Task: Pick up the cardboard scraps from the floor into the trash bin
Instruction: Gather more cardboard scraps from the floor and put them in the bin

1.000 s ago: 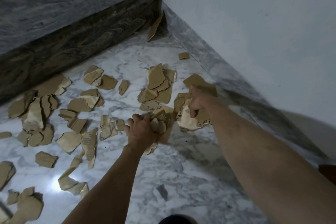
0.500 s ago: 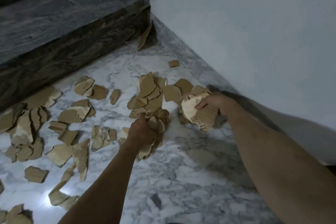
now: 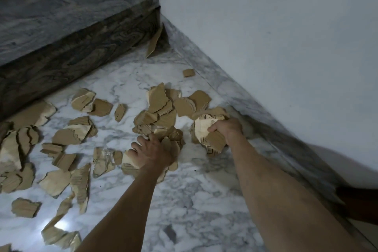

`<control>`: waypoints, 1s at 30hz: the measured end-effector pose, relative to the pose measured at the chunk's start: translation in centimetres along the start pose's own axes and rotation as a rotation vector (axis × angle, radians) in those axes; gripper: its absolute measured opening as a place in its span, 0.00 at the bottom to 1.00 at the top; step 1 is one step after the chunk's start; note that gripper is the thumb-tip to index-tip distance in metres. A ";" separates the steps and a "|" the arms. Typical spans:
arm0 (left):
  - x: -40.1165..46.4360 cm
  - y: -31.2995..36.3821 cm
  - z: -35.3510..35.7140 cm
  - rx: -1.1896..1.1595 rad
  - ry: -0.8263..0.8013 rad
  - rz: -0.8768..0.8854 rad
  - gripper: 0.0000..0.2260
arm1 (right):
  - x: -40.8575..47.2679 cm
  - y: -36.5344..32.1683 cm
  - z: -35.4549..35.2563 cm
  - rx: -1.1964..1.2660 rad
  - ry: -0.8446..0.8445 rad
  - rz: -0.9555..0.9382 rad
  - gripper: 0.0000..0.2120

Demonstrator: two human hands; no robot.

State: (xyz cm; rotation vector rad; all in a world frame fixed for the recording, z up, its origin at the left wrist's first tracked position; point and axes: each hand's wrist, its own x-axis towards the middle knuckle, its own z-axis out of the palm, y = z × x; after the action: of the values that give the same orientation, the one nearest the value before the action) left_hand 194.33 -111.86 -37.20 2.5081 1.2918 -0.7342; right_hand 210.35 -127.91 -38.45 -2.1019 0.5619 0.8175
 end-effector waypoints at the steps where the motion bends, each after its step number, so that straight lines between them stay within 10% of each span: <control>1: 0.1 -0.2 -0.2 -0.007 -0.005 0.017 0.31 | 0.5 0.1 0.0 0.033 -0.006 -0.011 0.38; 12: 3.0 -3.3 -2.5 -0.640 -0.209 0.133 0.35 | 1.8 -0.6 -3.4 0.092 -0.410 0.146 0.50; 19: 2.3 -5.3 -4.7 -1.052 -0.246 0.132 0.21 | -1.3 -5.9 -6.6 0.078 -0.462 0.040 0.26; 26: 5.1 -4.0 -6.7 -0.969 -0.134 0.168 0.18 | -1.3 -8.2 0.6 0.156 -0.461 0.009 0.26; 30: 7.4 -3.2 -7.6 -0.800 -0.107 0.201 0.22 | -0.9 -8.2 4.1 0.014 -0.328 -0.074 0.47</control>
State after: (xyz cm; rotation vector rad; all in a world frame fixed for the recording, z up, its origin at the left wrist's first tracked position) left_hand 197.85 -101.63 -34.55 1.8715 1.0004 -0.2218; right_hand 213.31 -119.70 -35.53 -1.9098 0.3110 1.0843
